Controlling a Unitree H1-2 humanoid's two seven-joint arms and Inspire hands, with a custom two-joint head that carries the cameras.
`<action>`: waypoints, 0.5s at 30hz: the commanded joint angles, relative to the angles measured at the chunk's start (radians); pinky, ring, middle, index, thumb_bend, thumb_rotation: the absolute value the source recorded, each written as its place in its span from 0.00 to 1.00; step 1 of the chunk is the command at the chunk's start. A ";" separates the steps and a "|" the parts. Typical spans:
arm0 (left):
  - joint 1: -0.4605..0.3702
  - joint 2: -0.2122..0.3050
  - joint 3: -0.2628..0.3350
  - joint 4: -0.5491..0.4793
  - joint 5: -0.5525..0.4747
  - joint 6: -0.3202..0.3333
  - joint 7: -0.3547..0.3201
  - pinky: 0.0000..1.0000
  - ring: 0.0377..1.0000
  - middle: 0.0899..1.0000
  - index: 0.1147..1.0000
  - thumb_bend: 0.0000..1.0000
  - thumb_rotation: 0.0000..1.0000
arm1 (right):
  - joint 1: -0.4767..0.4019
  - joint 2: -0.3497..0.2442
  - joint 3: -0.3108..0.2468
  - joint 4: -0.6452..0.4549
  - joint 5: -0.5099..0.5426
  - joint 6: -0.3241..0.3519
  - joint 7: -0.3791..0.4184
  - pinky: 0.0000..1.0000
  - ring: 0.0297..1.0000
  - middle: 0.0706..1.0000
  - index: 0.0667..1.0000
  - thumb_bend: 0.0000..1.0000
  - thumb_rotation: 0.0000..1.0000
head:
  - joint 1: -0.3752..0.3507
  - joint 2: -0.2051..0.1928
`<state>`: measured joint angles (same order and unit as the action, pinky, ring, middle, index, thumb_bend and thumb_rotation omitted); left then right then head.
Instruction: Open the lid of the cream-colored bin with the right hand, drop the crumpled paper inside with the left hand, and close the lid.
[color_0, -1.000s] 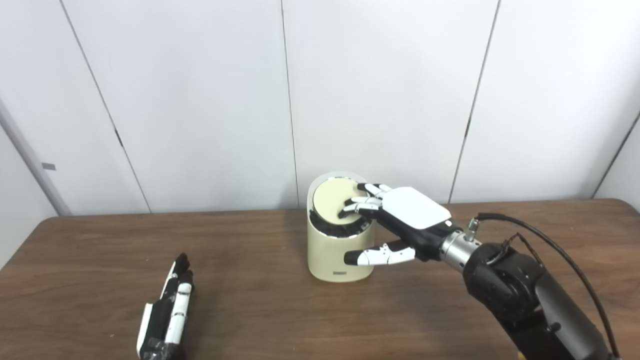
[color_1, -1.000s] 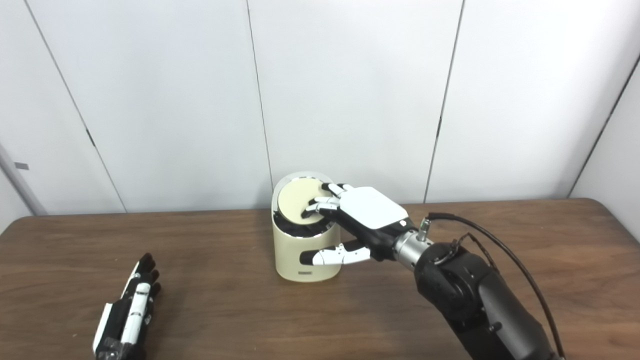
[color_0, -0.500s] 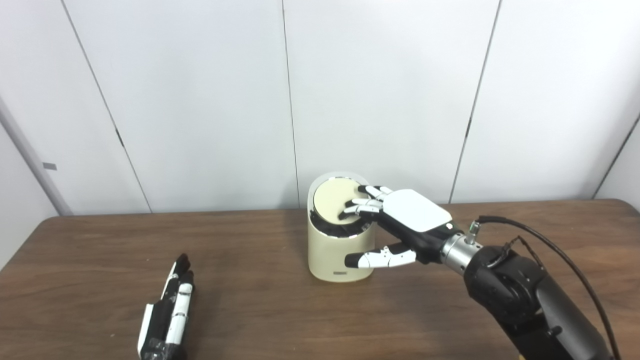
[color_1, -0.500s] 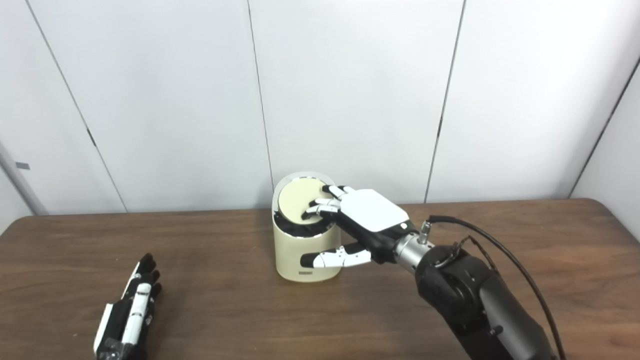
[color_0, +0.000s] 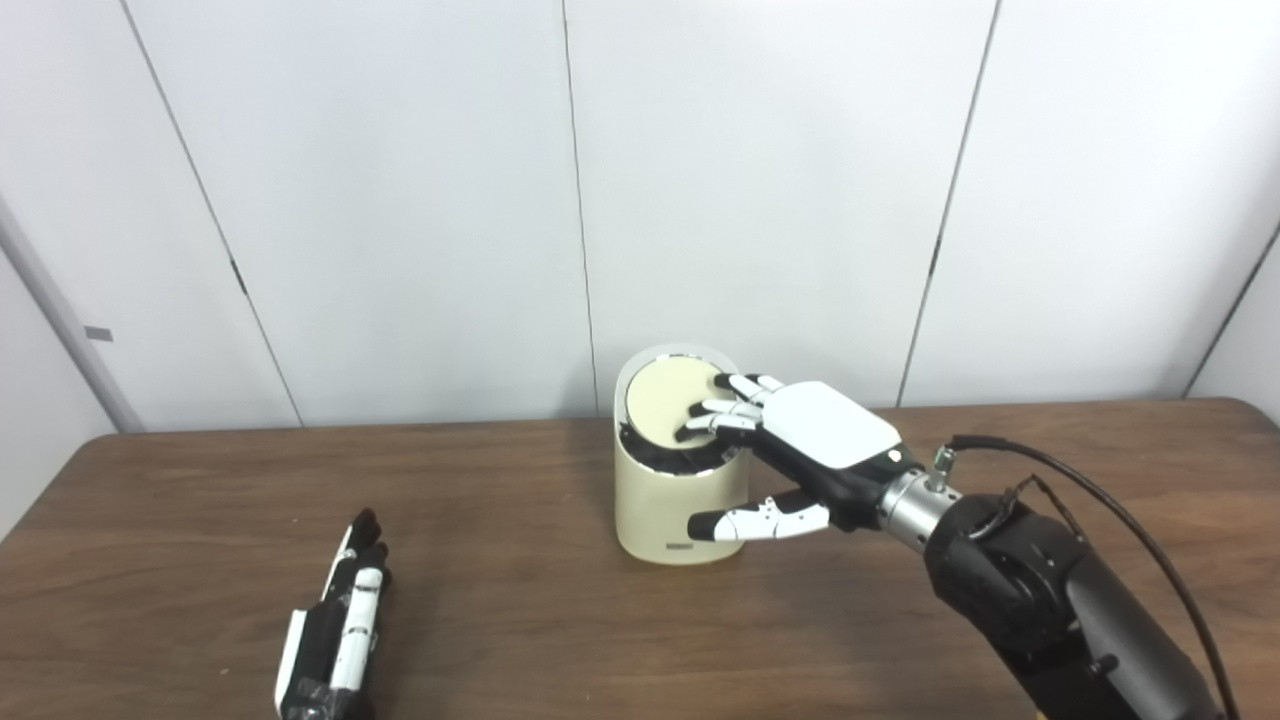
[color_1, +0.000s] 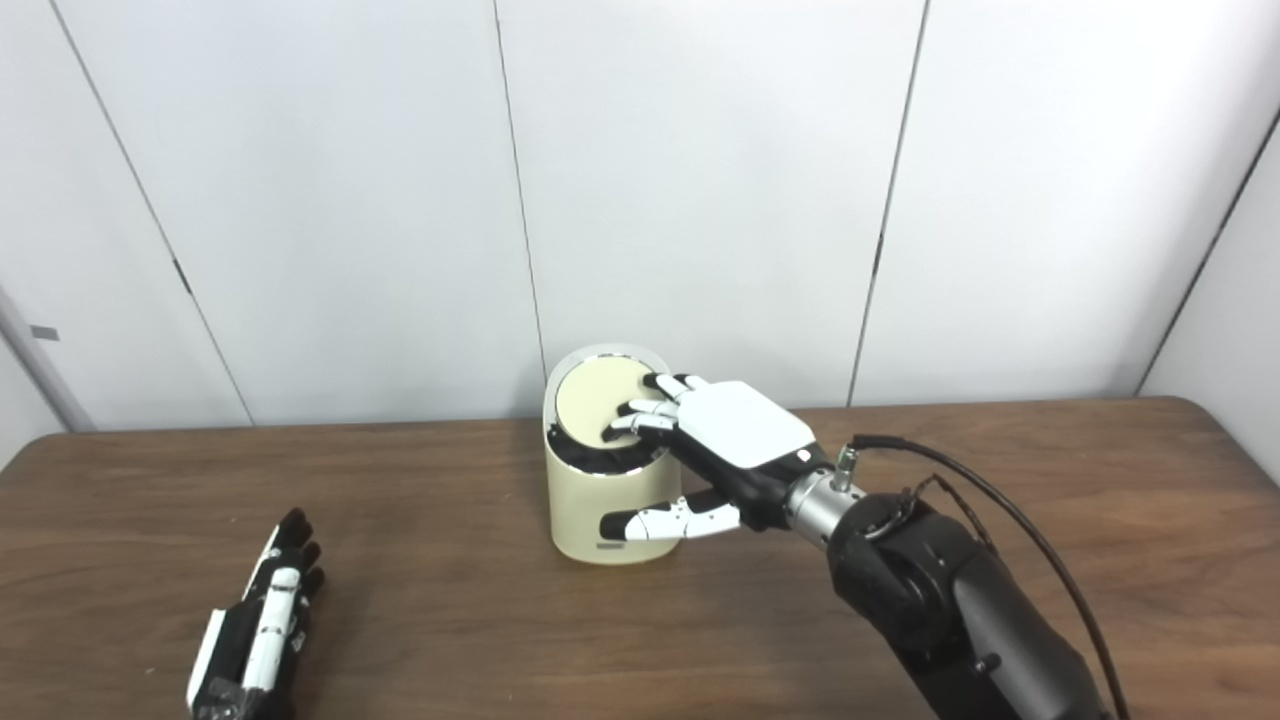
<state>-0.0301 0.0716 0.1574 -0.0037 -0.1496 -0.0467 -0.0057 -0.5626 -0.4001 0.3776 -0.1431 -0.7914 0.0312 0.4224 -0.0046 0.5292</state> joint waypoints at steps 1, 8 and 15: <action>0.028 -0.013 -0.011 0.006 0.002 -0.002 -0.001 1.00 1.00 1.00 1.00 0.39 0.77 | -0.005 -0.013 0.013 0.014 -0.008 0.000 0.041 1.00 1.00 0.88 0.82 0.58 1.00 | 0.000 0.002; 0.029 -0.019 -0.011 0.008 0.002 -0.002 0.004 1.00 1.00 1.00 1.00 0.38 0.76 | -0.010 -0.010 -0.027 -0.015 0.026 -0.004 0.008 0.99 1.00 0.90 0.83 0.57 1.00 | -0.002 0.000; 0.025 -0.018 -0.015 0.024 0.014 -0.004 0.005 1.00 1.00 1.00 1.00 0.39 0.77 | -0.028 -0.002 -0.068 -0.063 0.047 0.034 0.020 0.97 1.00 0.90 0.85 0.55 1.00 | 0.000 -0.003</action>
<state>-0.0272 0.0677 0.1536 -0.0068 -0.1441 -0.0471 -0.0043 -0.5513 -0.3976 0.3354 -0.1730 -0.7489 0.0544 0.4482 -0.0046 0.5262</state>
